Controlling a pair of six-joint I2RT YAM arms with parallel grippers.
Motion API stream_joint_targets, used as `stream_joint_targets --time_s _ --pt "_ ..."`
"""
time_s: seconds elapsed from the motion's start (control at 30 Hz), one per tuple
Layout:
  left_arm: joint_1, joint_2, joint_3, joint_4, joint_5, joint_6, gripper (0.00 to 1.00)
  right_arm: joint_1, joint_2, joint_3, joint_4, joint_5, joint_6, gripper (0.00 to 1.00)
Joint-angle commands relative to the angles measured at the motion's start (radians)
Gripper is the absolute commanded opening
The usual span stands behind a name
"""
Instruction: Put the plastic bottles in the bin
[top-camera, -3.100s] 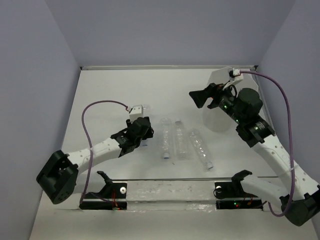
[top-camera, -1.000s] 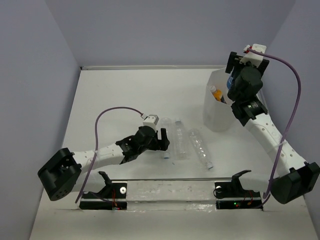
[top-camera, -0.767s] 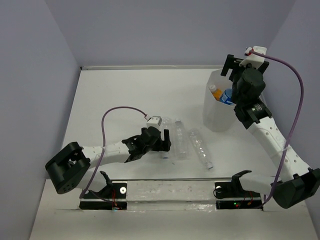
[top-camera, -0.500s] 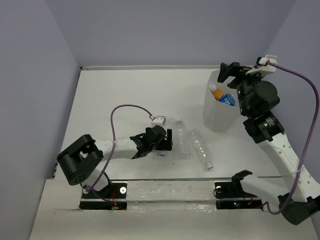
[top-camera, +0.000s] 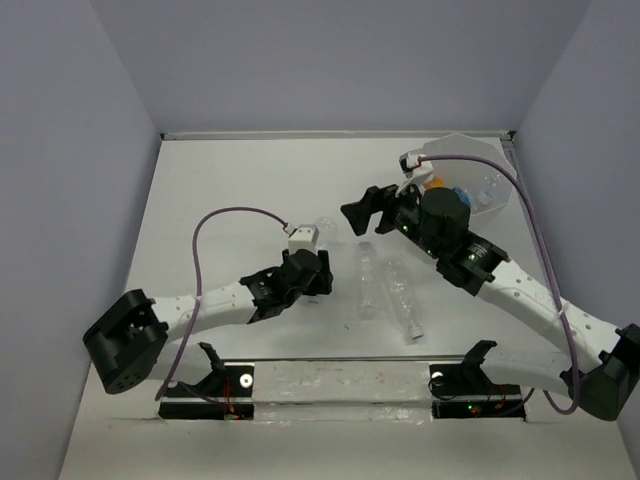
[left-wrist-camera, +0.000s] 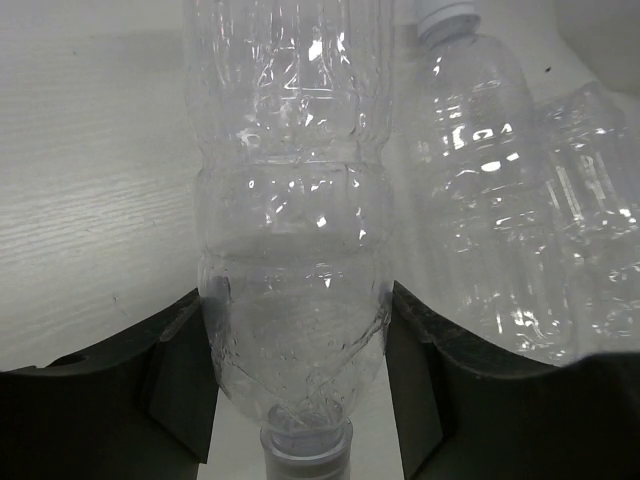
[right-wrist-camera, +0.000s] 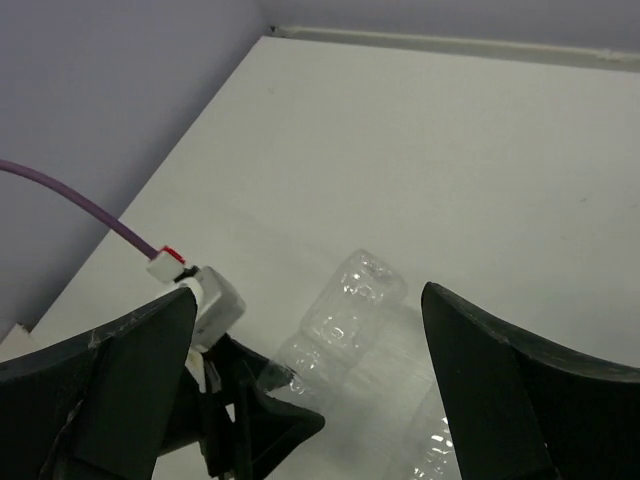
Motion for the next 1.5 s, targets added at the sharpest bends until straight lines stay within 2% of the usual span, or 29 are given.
stream_joint_targets --time_s 0.0,0.17,0.33,0.43,0.57,0.6,0.63,0.67,0.7,0.77,0.8,0.9,0.93,1.1,1.13,1.17,1.2,1.23,1.33,1.47 --pt "-0.007 -0.180 -0.037 0.029 -0.059 0.006 0.41 0.005 0.050 -0.025 0.092 -0.068 0.139 1.00" --pt "-0.039 -0.377 -0.129 0.165 0.011 0.067 0.41 0.015 0.134 -0.022 0.152 -0.085 0.216 1.00" --pt "-0.070 -0.454 -0.164 0.233 0.053 0.096 0.41 0.015 0.232 0.009 0.184 -0.139 0.260 1.00" --pt "-0.088 -0.471 -0.169 0.263 0.076 0.110 0.41 0.015 0.265 0.016 0.209 -0.227 0.274 1.00" --pt "-0.100 -0.491 -0.163 0.285 0.074 0.118 0.41 0.015 0.283 0.007 0.224 -0.264 0.302 0.97" --pt "-0.102 -0.494 -0.161 0.288 0.074 0.121 0.42 0.015 0.279 0.001 0.233 -0.263 0.306 0.94" --pt "-0.102 -0.495 -0.160 0.294 0.076 0.121 0.42 0.015 0.270 -0.007 0.244 -0.254 0.309 0.75" --pt "-0.102 -0.495 -0.158 0.297 0.081 0.124 0.45 0.015 0.256 -0.016 0.262 -0.217 0.309 0.63" --pt "-0.102 -0.495 -0.155 0.299 0.084 0.124 0.54 0.015 0.219 -0.026 0.271 -0.194 0.302 0.46" --pt "-0.102 -0.489 -0.157 0.299 0.087 0.118 0.70 0.015 0.182 -0.027 0.267 -0.109 0.274 0.36" --pt "-0.102 -0.488 -0.158 0.296 0.084 0.117 0.82 0.015 0.146 -0.016 0.262 -0.081 0.241 0.32" --pt "-0.102 -0.481 -0.165 0.290 0.070 0.100 0.93 0.015 0.098 0.016 0.216 0.063 0.166 0.30" --pt "-0.102 -0.477 -0.168 0.290 0.071 0.098 0.96 0.015 0.070 0.048 0.190 0.109 0.095 0.29" --pt "-0.102 -0.396 -0.145 0.258 0.061 0.069 0.99 0.004 -0.004 0.173 0.170 0.445 -0.164 0.27" --pt "-0.102 -0.338 -0.120 0.236 0.051 0.052 0.99 -0.005 -0.020 0.224 0.178 0.520 -0.254 0.26" --pt "-0.102 -0.302 -0.103 0.221 0.045 0.041 0.99 -0.018 -0.020 0.243 0.193 0.521 -0.301 0.26" --pt "-0.102 -0.267 -0.086 0.207 0.041 0.029 0.99 -0.018 -0.036 0.260 0.221 0.588 -0.366 0.26" --pt "-0.102 -0.192 -0.051 0.190 0.048 0.009 0.99 -0.033 -0.042 0.269 0.300 0.620 -0.478 0.26" --pt "-0.108 -0.056 0.010 0.190 0.083 -0.012 0.99 -0.102 -0.054 0.295 0.430 0.694 -0.649 0.26" --pt "-0.126 0.073 0.078 0.219 0.120 -0.019 0.99 -0.260 -0.015 0.306 0.505 0.720 -0.749 0.27"
